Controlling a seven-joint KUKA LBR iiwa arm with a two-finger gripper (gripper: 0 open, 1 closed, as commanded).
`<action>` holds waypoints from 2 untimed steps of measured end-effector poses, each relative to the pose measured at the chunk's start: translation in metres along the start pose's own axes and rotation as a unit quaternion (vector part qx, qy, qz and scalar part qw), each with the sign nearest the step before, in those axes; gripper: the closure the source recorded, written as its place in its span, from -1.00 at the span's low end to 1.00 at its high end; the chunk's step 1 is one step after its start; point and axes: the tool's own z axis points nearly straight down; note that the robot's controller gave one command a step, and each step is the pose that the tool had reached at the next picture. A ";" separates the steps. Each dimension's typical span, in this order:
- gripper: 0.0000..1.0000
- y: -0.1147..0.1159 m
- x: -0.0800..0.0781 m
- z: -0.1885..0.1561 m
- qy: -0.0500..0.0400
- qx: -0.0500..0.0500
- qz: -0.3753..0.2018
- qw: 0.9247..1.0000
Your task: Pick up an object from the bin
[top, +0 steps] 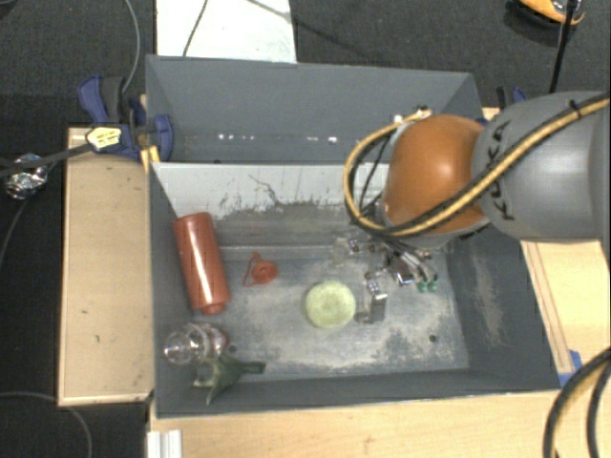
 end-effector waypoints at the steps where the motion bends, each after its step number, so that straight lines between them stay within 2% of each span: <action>1: 1.00 -0.014 0.027 0.055 -0.009 0.004 0.029 1.000; 2: 1.00 -0.014 0.027 0.055 -0.009 0.004 0.029 1.000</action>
Offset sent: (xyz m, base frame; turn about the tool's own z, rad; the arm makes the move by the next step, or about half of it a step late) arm 0.0000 0.0000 0.0000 0.0000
